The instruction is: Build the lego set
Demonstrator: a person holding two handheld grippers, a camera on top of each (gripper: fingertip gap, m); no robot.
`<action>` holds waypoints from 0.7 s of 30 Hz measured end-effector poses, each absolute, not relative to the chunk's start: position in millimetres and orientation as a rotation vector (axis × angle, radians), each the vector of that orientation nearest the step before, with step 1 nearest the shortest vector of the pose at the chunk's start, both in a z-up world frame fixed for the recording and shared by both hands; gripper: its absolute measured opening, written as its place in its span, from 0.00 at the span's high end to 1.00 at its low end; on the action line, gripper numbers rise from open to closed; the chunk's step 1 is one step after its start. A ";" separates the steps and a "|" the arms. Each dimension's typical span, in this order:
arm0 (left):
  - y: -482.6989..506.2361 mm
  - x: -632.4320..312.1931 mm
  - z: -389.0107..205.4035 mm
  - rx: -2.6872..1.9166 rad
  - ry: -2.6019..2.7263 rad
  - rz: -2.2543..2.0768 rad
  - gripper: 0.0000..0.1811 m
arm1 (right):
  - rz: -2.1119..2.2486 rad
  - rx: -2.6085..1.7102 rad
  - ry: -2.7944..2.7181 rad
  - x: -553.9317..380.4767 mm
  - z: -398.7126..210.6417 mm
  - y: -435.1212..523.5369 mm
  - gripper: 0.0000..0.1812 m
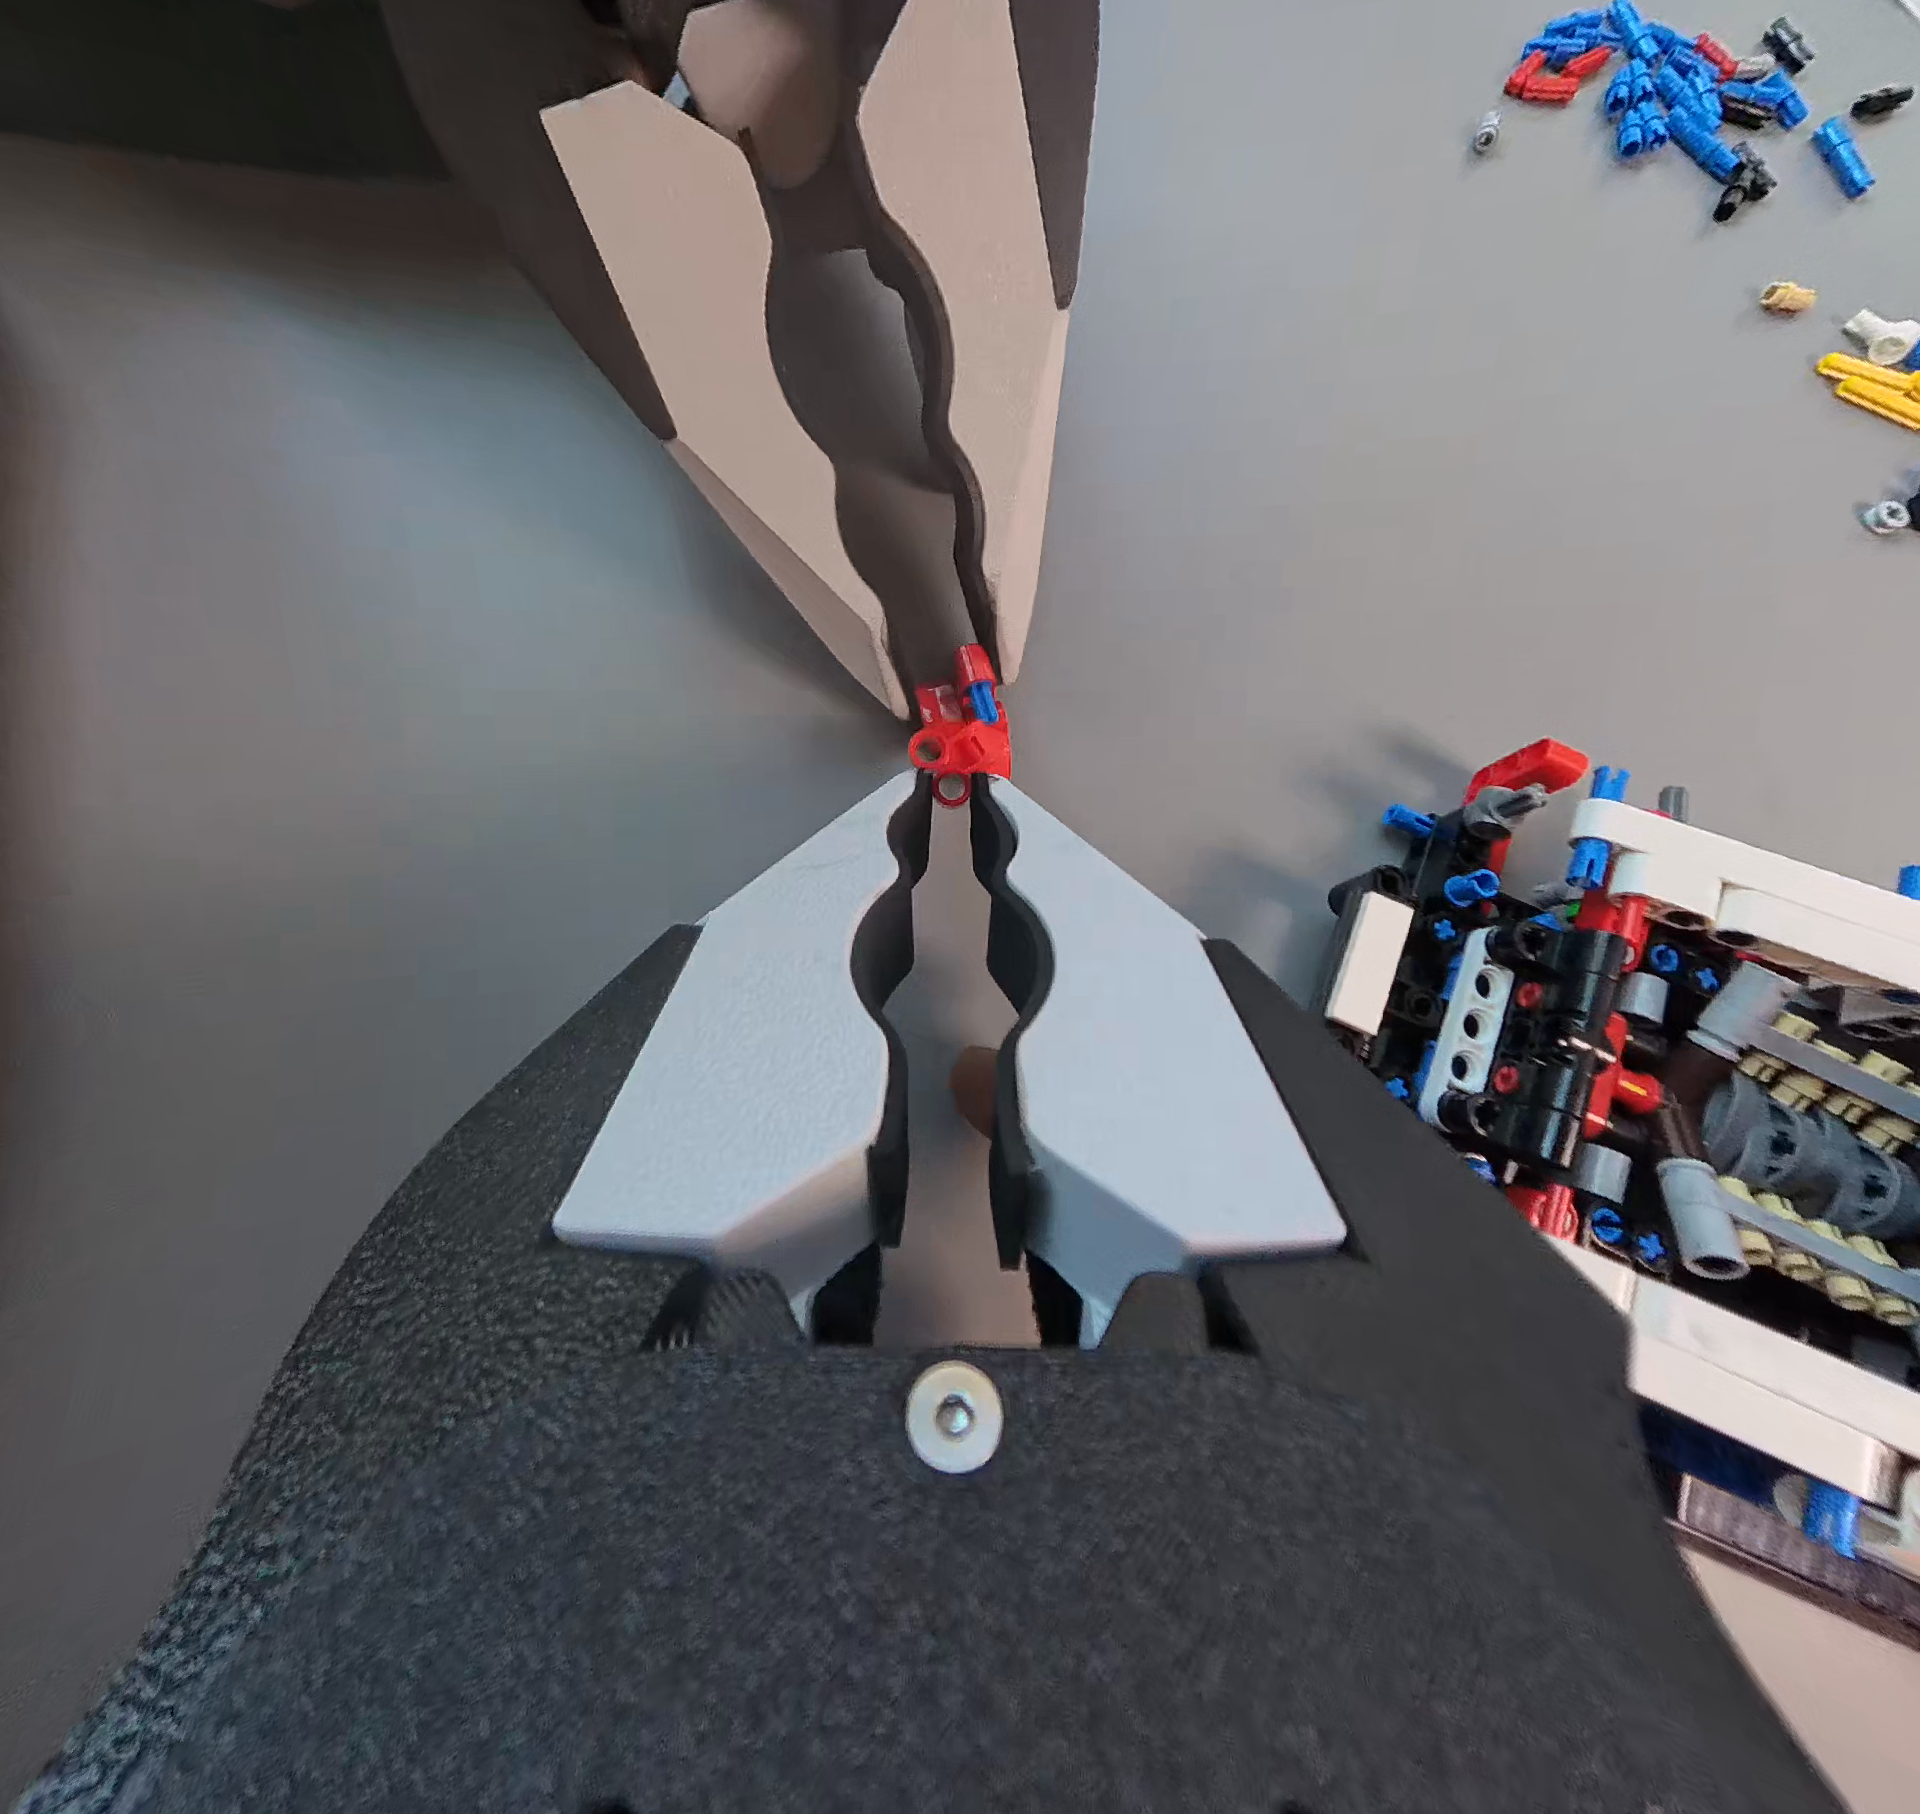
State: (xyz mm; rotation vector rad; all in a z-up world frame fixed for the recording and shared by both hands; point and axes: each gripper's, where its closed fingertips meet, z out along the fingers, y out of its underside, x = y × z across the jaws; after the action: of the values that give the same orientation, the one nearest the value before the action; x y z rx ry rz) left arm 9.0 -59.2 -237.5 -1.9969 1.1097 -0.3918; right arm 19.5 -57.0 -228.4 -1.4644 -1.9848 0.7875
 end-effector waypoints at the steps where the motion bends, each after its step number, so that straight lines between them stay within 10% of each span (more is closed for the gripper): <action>1: -57.6 9.1 -236.5 -1.993 1.099 -0.388 0.92 | 0.775 -1.466 -1.973 18.4 -228.9 -54.9 0.98; 21: -52.0 10.0 -235.5 -2.013 1.034 -0.350 0.92 | 0.699 -1.471 -1.924 15.8 -230.6 -46.2 0.98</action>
State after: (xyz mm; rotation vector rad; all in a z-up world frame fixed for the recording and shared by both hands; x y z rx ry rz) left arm 10.0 -52.0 -235.5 -2.0134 1.0344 -0.3498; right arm 15.8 -46.2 -230.6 -1.4708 -1.9238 0.6987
